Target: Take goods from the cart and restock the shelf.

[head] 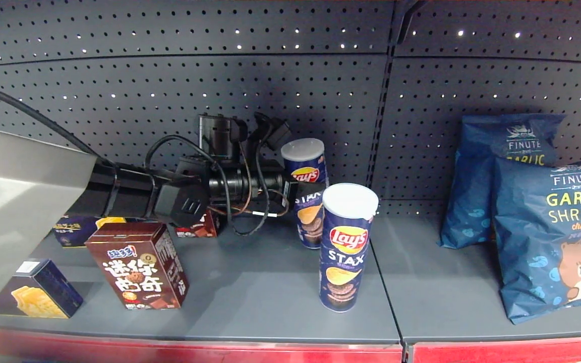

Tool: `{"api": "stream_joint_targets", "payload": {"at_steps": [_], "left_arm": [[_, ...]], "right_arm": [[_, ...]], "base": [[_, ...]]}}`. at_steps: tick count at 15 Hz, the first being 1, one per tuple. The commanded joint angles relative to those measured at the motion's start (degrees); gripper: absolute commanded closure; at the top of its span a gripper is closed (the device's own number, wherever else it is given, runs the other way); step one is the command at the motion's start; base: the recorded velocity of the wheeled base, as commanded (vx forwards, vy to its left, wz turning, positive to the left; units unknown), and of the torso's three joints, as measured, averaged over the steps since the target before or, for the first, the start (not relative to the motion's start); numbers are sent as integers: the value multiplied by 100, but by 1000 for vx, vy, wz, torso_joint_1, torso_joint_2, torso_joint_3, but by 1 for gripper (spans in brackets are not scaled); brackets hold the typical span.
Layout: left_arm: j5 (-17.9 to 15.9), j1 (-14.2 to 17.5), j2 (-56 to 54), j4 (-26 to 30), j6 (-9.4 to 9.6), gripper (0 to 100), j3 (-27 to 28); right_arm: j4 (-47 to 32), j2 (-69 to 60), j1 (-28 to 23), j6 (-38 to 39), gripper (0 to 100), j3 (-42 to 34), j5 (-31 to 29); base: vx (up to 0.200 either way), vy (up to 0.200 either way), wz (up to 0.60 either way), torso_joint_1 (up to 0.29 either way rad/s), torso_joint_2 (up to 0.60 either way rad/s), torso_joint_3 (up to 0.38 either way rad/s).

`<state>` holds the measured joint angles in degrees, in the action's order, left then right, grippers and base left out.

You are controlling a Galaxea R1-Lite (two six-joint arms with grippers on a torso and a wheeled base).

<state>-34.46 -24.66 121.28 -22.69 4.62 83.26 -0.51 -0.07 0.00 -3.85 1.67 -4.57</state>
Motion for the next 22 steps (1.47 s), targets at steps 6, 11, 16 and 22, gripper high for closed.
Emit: {"api": "stream_joint_targets", "payload": {"at_steps": [6,11,16,22], "left_arm": [[-8,-30,167,10,-5,100,129],[10,-127,247,256,4,100,384],[19,-127,317,256,4,100,384],[27,-135,396,221,83,0,349]], "right_arm": [[-2,7,0,7,0,0,0],[7,7,0,7,0,-9,-9],[7,7,0,7,0,-9,-17],[7,7,0,7,0,-9,-9]], "base": [[0,0,0,0,0,0],[0,0,0,0,0,0],[0,0,0,0,0,0],[0,0,0,0,0,0]]}}
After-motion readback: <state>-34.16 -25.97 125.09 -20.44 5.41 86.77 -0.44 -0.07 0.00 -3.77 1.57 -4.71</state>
